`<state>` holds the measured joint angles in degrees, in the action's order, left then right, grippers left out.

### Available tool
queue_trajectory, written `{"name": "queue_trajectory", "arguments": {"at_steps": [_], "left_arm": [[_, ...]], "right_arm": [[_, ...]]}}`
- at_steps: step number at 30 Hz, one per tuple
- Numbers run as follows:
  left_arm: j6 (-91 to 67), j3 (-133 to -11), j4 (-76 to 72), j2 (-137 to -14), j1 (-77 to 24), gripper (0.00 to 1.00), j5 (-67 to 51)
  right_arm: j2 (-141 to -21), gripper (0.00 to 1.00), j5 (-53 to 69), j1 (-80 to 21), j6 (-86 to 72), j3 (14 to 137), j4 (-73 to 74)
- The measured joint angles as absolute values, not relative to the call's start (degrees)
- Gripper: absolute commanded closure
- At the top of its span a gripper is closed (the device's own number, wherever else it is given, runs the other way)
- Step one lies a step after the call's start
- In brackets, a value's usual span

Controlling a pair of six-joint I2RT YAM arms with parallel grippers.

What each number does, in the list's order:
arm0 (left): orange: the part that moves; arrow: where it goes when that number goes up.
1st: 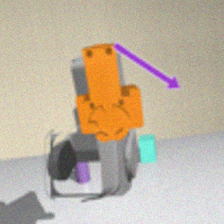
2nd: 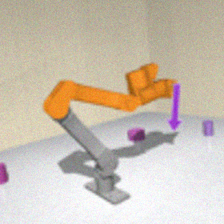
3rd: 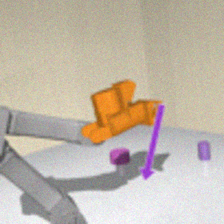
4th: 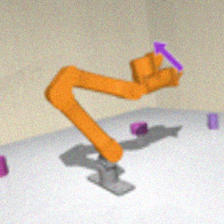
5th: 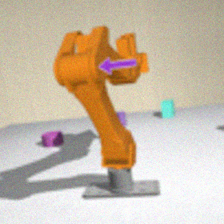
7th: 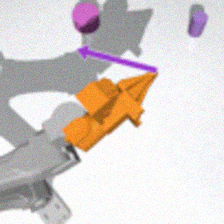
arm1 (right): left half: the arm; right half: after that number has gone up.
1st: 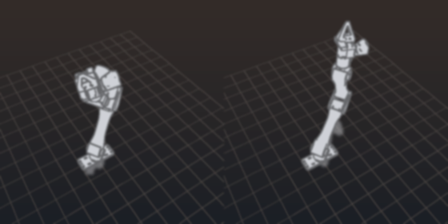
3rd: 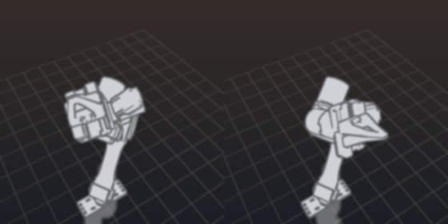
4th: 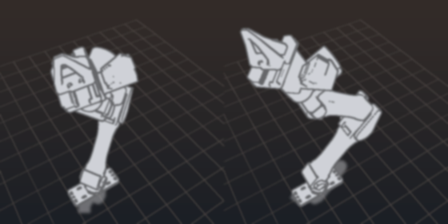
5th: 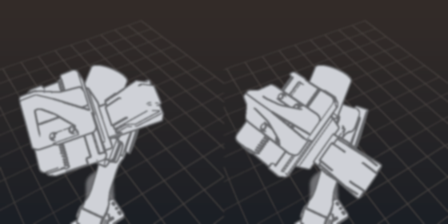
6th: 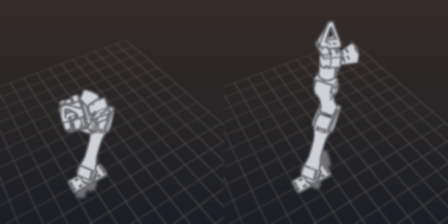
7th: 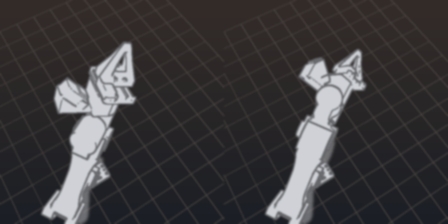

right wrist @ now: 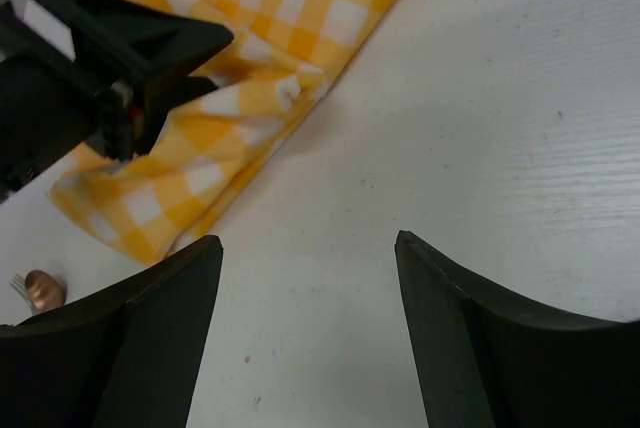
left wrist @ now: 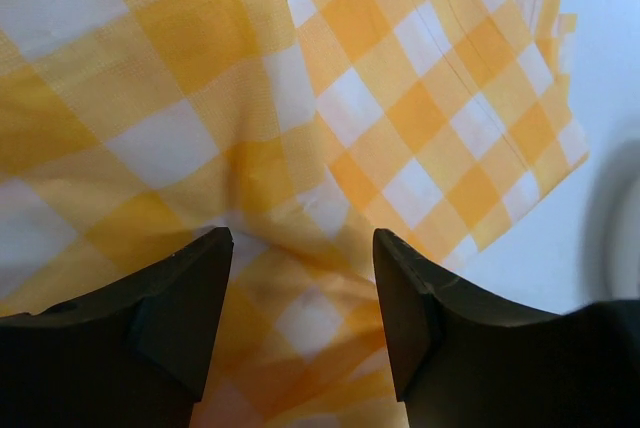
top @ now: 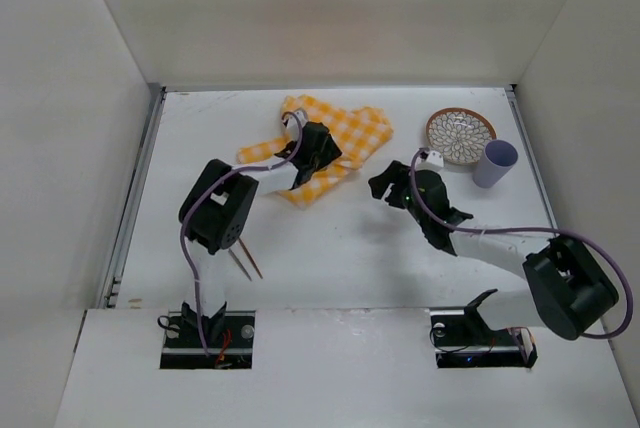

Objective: Set the dinner table for one person

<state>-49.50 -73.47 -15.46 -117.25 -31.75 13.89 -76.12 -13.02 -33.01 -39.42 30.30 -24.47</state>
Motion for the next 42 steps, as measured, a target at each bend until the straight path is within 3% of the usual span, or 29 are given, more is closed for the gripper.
{"name": "queue_trajectory", "arguments": {"at_steps": [9, 18, 23, 31, 42], "left_arm": [[-51.2, -62.7, -17.9, -96.5, -30.8, 0.39, 15.9], [-52.6, -39.6, -20.0, -78.8, -21.0, 0.35, 20.5], [-53.3, -32.9, -17.5, -77.5, -15.4, 0.34, 21.0], [-53.6, -32.3, -19.0, -79.6, -10.8, 0.32, 20.9], [-53.6, -40.7, -20.6, -92.8, -10.3, 0.33, 19.4]], "right_arm": [[-82.1, 0.21, -15.1, -31.9, -43.4, 41.5, -18.7], [-96.9, 0.21, -13.5, -31.9, -46.6, 52.5, -15.3], [-99.7, 0.22, -12.3, -31.7, -48.9, 56.5, -13.2], [-103.5, 0.25, -8.8, -30.2, -53.9, 58.4, -11.8], [-103.7, 0.29, -4.6, -28.2, -56.6, 58.4, -11.1]]}}
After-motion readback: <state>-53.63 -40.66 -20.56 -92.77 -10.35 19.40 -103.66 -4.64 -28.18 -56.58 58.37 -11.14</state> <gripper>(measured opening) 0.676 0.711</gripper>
